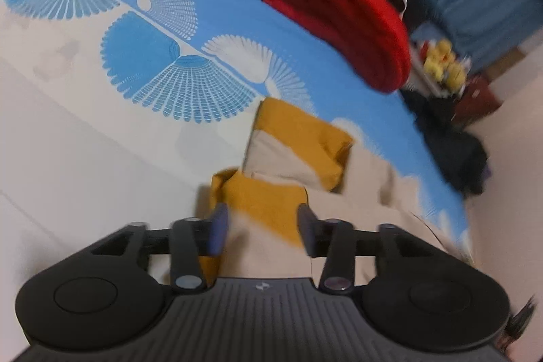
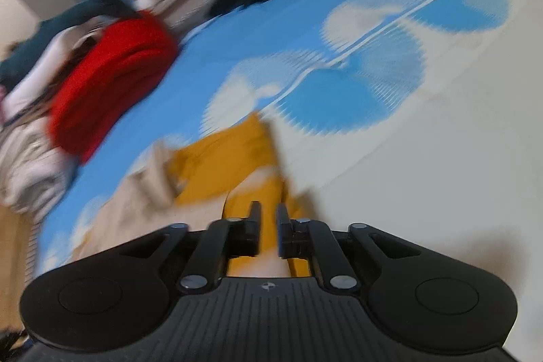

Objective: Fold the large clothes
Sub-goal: 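Lift the hem with both tools and fold it over toward the hood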

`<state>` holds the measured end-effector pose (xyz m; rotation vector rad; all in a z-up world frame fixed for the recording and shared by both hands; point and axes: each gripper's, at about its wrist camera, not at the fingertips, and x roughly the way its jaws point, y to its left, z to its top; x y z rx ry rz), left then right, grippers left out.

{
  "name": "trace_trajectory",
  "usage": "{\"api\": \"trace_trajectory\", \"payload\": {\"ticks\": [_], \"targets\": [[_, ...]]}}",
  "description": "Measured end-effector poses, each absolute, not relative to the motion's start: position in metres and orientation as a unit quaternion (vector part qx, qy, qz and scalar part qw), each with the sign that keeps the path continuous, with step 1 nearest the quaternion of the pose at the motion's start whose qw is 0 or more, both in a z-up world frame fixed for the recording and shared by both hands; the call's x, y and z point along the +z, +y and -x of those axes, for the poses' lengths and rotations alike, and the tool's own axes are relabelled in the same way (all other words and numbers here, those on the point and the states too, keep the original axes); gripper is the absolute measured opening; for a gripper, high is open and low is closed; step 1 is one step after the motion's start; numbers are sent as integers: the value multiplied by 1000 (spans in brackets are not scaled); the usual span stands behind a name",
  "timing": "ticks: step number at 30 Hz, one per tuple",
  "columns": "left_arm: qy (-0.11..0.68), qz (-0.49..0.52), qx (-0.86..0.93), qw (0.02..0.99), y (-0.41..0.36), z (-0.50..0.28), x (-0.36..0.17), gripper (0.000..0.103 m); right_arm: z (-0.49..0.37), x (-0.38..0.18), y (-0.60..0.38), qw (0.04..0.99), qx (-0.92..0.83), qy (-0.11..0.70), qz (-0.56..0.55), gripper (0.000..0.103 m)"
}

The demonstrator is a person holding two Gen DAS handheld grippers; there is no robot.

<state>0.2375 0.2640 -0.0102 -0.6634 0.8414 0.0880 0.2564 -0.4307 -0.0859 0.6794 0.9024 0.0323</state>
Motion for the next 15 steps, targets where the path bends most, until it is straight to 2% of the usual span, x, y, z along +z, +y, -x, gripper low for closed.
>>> {"api": "trace_trajectory", "payload": {"ticks": [1, 2, 7, 12, 13, 15], "targets": [[404, 314, 38, 858, 262, -236, -14, 71, -249, -91, -429, 842, 30, 426, -328, 37], [407, 309, 35, 859, 261, -234, -18, 76, -243, -97, -426, 840, 40, 428, -332, 41], [472, 343, 12, 812, 260, -232, -70, 77, -239, -118, -413, 810, 59, 453, -369, 42], [472, 355, -38, 806, 248, -241, -77, 76, -235, -123, -393, 793, 112, 472, -368, 46], [476, 347, -48, 806, 242, -244, -78, 71, -234, -126, -388, 789, 120, 478, -366, 46], [493, 309, -65, 811, 226, -249, -77, 51, -236, -131, -379, 782, 135, 491, -359, 46]]}}
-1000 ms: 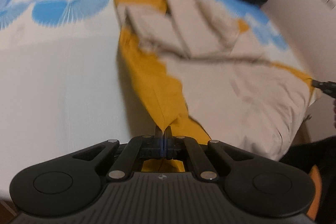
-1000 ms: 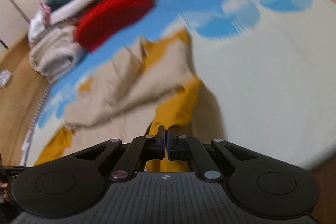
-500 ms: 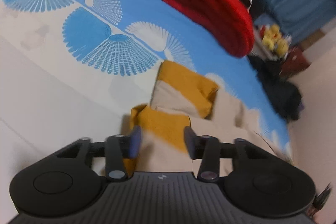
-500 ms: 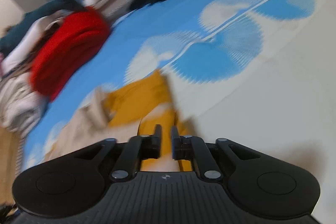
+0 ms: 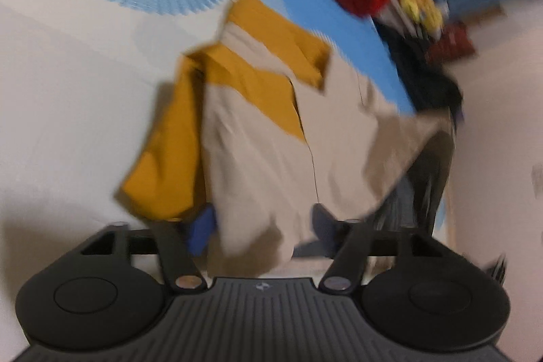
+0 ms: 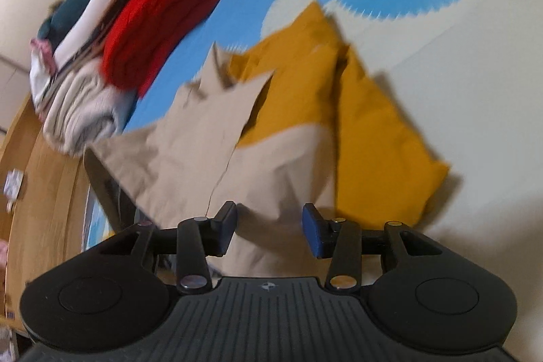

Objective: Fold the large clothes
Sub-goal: 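Lift the hem with both tools and fold it over toward the hood, then open both tools and release the folded jacket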

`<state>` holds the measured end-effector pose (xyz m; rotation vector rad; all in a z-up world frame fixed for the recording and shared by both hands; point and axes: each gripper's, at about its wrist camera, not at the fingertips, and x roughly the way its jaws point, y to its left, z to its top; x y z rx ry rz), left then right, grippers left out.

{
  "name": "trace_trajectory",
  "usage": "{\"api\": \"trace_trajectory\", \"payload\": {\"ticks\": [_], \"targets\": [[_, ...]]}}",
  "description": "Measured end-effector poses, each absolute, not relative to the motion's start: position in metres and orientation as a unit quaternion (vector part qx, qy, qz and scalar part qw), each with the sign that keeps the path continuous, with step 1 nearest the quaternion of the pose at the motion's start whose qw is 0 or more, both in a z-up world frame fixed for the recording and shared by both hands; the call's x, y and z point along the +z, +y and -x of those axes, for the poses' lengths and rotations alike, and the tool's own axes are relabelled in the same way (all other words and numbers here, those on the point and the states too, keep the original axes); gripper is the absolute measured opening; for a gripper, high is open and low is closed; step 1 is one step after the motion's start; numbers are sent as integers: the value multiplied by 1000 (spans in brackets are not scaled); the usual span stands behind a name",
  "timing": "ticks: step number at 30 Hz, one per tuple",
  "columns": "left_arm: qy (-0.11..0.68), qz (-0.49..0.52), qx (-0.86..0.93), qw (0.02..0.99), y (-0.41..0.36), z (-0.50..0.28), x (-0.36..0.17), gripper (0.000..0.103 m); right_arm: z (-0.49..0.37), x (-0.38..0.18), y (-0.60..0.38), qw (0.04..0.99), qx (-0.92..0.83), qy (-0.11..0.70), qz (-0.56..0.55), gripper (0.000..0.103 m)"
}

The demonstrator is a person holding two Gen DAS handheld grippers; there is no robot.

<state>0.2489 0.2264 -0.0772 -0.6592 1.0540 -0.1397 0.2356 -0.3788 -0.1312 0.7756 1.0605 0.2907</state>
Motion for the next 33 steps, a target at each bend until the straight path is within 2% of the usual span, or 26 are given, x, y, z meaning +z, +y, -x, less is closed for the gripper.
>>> {"api": "trace_trajectory", "payload": {"ticks": [1, 2, 3, 4, 6, 9, 15, 16, 18, 19, 20, 23, 24, 25, 26, 28, 31, 33], "targets": [[496, 287, -59, 818, 222, -249, -75, 18, -237, -133, -374, 781, 136, 499, -349, 45], [496, 272, -57, 823, 220, -251, -73, 2, -236, -134, -371, 784, 134, 505, -335, 45], [490, 265, -60, 828, 220, -249, -69, 2, -236, -134, -368, 787, 135, 509, -322, 39], [479, 258, -63, 837, 220, -249, -62, 2, -235, -132, -365, 788, 141, 510, -316, 24], [446, 254, -75, 855, 225, -251, -45, 1, -239, -125, -364, 794, 155, 502, -307, 1], [382, 284, -84, 876, 238, -255, -20, 1, -246, -103, -370, 815, 174, 453, -317, 0], [264, 401, -29, 876, 264, -291, -13, 2, -286, -74, -400, 837, 147, 293, -438, 0], [248, 427, -13, 869, 268, -296, -16, 4, -294, -75, -405, 837, 119, 266, -463, 0], [221, 462, 16, 859, 275, -306, -20, 17, -306, -78, -411, 836, 72, 233, -492, 4], [211, 468, 25, 858, 277, -309, -19, 30, -313, -80, -410, 840, 51, 233, -487, 4], [203, 466, 32, 860, 280, -310, -18, 34, -318, -79, -407, 848, 33, 235, -473, 4], [193, 453, 65, 868, 292, -310, -11, 36, -325, -75, -399, 875, 29, 244, -417, 8], [191, 450, 68, 870, 297, -307, -8, 41, -325, -74, -398, 884, 30, 246, -397, 15], [196, 436, 75, 875, 300, -307, -4, 50, -325, -73, -398, 892, 33, 249, -376, 23], [210, 406, 87, 885, 300, -308, -1, 54, -326, -72, -396, 901, 33, 257, -349, 26], [248, 330, 113, 904, 291, -313, 1, 55, -329, -75, -390, 914, 35, 282, -289, 34], [313, 244, 120, 910, 277, -323, -15, 56, -336, -90, -375, 914, 59, 335, -221, 37], [354, 199, 103, 908, 264, -333, -30, 65, -345, -100, -361, 911, 75, 364, -180, 40]]}}
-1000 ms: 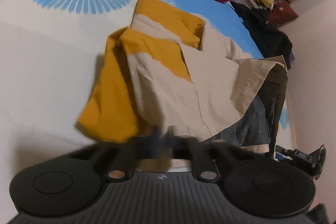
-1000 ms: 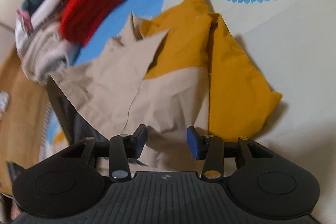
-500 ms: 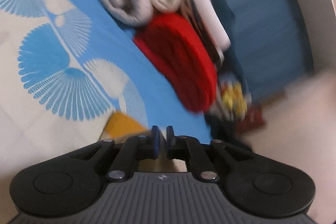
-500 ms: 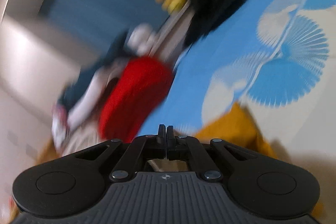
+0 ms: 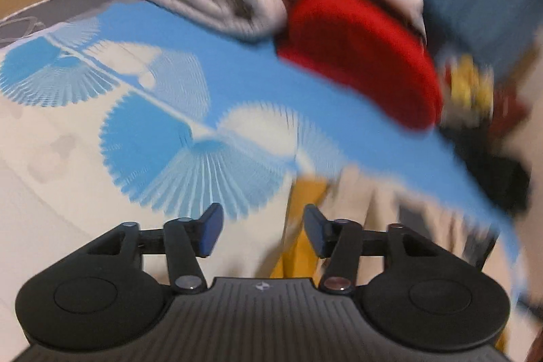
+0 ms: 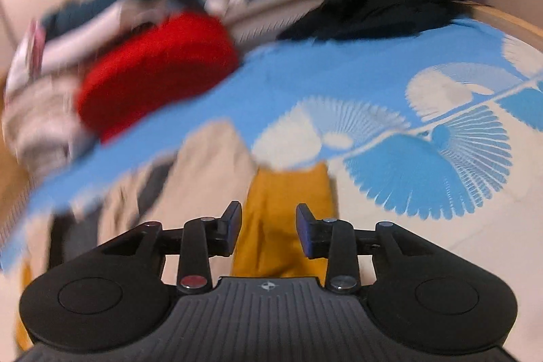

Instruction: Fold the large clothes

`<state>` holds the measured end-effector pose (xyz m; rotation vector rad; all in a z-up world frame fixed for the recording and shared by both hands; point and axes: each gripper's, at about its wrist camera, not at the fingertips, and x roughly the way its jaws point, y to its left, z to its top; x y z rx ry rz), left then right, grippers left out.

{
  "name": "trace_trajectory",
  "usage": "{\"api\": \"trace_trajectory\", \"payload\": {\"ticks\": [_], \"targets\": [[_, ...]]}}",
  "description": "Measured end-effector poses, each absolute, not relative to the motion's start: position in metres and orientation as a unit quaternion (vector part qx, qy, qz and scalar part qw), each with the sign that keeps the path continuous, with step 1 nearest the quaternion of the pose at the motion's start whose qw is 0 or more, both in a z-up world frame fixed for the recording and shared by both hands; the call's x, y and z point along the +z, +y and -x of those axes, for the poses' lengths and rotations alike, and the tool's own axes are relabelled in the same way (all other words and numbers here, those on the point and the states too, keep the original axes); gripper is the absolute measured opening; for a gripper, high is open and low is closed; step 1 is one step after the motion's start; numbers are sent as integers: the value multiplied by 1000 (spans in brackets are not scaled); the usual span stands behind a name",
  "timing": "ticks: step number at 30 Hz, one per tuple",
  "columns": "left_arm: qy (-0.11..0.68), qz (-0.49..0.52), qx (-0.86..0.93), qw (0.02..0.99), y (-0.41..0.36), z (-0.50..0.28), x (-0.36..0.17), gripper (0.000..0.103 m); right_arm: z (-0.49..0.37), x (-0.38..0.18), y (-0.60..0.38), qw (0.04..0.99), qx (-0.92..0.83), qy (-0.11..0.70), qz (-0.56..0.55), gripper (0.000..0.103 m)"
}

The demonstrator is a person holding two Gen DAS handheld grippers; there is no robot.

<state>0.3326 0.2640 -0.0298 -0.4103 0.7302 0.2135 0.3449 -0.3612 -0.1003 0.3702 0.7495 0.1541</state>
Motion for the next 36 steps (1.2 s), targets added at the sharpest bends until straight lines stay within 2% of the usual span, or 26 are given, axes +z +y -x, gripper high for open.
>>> {"api": "trace_trajectory", "payload": {"ticks": [2, 3, 9, 15, 18, 19, 20, 21, 22, 23, 25, 27, 29, 32, 36], "targets": [[378, 141, 82, 912, 243, -338, -40, 83, -350, -108, -349, 909, 84, 381, -146, 42], [385, 107, 72, 914, 231, -342, -44, 86, -353, -112, -344, 909, 86, 389, -127, 43], [382, -50, 55, 921, 184, -361, -68, 87, -361, -126, -319, 909, 90, 406, -4, 44], [368, -96, 63, 923, 173, -387, -79, 86, -372, -129, -314, 912, 92, 396, 57, 44], [356, -99, 67, 927, 172, -397, -78, 79, -383, -133, -313, 914, 91, 389, 69, 44], [352, -99, 67, 928, 172, -401, -78, 70, -386, -133, -313, 914, 91, 389, 69, 44], [348, -97, 66, 930, 172, -404, -78, 56, -390, -135, -314, 914, 92, 390, 68, 44], [344, -93, 61, 932, 173, -408, -77, 47, -392, -136, -315, 913, 95, 390, 68, 44], [342, -89, 53, 934, 173, -410, -75, 25, -395, -139, -315, 912, 99, 391, 68, 44], [340, -86, 45, 935, 173, -413, -75, 13, -396, -140, -314, 912, 105, 390, 71, 43], [326, -89, 38, 940, 174, -415, -71, 7, -396, -140, -311, 914, 117, 380, 81, 19], [313, -78, 35, 946, 179, -415, -65, 5, -396, -135, -312, 917, 131, 371, 71, 2], [288, -16, 48, 956, 196, -413, -56, 4, -396, -126, -319, 924, 135, 355, 34, 1], [254, 128, 105, 953, 236, -409, -46, 0, -404, -111, -349, 936, 99, 326, -89, 0], [327, 206, 126, 914, 260, -422, -66, 0, -417, -137, -384, 896, -28, 384, -220, 0]]}}
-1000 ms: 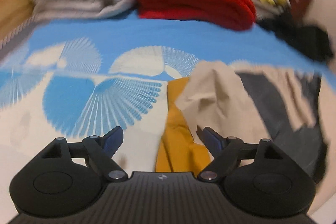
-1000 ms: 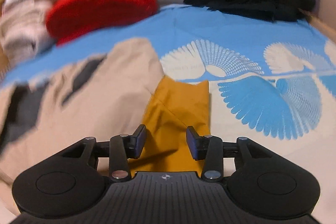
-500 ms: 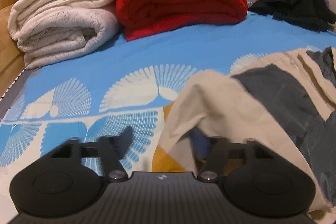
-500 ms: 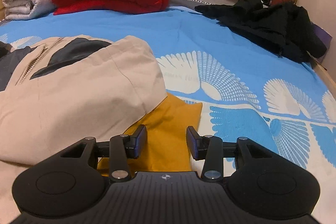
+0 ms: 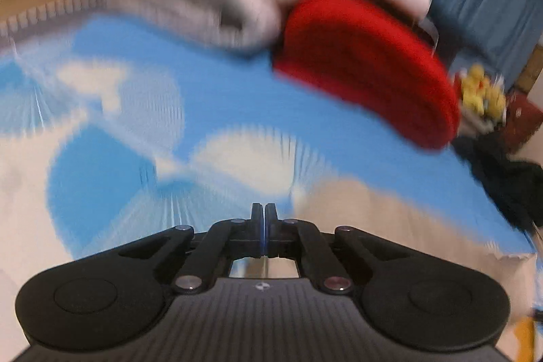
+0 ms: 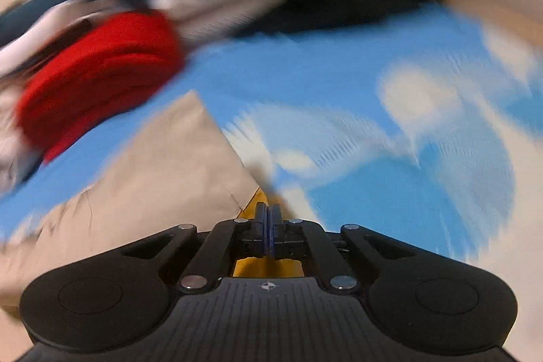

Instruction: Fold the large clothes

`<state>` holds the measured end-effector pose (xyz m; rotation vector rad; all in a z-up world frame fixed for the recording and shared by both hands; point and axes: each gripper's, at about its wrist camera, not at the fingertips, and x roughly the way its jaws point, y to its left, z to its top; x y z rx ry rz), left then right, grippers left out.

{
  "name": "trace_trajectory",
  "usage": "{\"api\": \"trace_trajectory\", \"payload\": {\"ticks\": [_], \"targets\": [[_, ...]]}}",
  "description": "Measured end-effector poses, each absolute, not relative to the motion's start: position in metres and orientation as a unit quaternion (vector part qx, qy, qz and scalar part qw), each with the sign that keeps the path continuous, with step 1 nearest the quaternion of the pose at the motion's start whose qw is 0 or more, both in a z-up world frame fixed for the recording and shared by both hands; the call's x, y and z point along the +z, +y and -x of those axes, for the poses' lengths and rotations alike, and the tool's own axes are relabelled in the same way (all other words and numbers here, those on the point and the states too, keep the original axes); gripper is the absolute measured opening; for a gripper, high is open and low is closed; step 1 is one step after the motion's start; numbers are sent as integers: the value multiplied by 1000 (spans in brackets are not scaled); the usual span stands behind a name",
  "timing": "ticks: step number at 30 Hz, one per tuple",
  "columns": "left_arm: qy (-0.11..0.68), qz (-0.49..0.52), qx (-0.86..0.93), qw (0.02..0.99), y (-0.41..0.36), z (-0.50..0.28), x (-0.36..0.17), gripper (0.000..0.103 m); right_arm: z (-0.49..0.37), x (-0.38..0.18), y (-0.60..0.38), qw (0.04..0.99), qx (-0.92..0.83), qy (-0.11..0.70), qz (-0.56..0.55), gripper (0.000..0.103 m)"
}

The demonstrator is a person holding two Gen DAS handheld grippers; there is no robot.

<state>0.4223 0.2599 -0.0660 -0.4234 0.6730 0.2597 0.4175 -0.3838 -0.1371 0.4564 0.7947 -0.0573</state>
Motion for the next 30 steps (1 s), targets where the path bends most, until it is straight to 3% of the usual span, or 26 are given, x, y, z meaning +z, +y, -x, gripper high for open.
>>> {"api": "trace_trajectory", "payload": {"ticks": [1, 3, 4, 5, 6, 7, 9, 12, 13, 14, 16, 19, 22, 24, 27, 28, 29, 30], "targets": [[338, 203, 123, 911, 259, -424, -70, 1, -419, -145, -386, 884, -36, 403, -234, 1], [347, 197, 107, 910, 256, -427, -72, 11, -422, -150, -383, 875, -36, 425, -228, 5], [352, 198, 93, 910, 256, -429, -72, 32, -421, -149, -382, 878, -35, 422, -223, 6], [355, 198, 87, 909, 256, -430, -72, 59, -420, -146, -381, 882, -34, 416, -220, 6], [355, 195, 94, 910, 255, -430, -72, 67, -419, -142, -381, 885, -29, 411, -218, 11], [354, 192, 101, 910, 254, -430, -72, 73, -418, -140, -381, 886, -19, 409, -219, 25], [372, 195, 95, 902, 253, -432, -79, 73, -419, -140, -380, 884, 7, 413, -220, 42], [400, 213, 85, 887, 254, -430, -99, 70, -420, -147, -372, 881, 25, 432, -192, 39], [405, 215, 82, 885, 253, -431, -102, 59, -418, -146, -367, 883, 27, 432, -180, 22], [408, 216, 73, 884, 252, -432, -105, 34, -417, -144, -364, 887, 26, 430, -165, 11], [398, 214, 58, 890, 247, -431, -103, 6, -414, -138, -362, 893, 37, 418, -163, 5], [353, 193, 44, 915, 237, -426, -84, 4, -408, -124, -378, 896, 13, 400, -194, 3], [335, 169, 37, 926, 225, -425, -73, 4, -402, -124, -394, 887, -25, 408, -213, 3], [366, 160, 55, 915, 224, -427, -79, 10, -401, -128, -391, 887, -29, 415, -199, 3], [428, 177, 67, 884, 232, -422, -89, 34, -401, -131, -387, 876, -30, 434, -207, 15], [441, 178, 67, 877, 235, -419, -89, 47, -401, -130, -387, 872, -27, 441, -212, 29], [454, 172, 64, 872, 235, -415, -88, 63, -399, -127, -387, 869, -19, 445, -216, 34], [468, 162, 59, 867, 236, -412, -88, 71, -395, -121, -387, 870, -12, 443, -217, 39]]}}
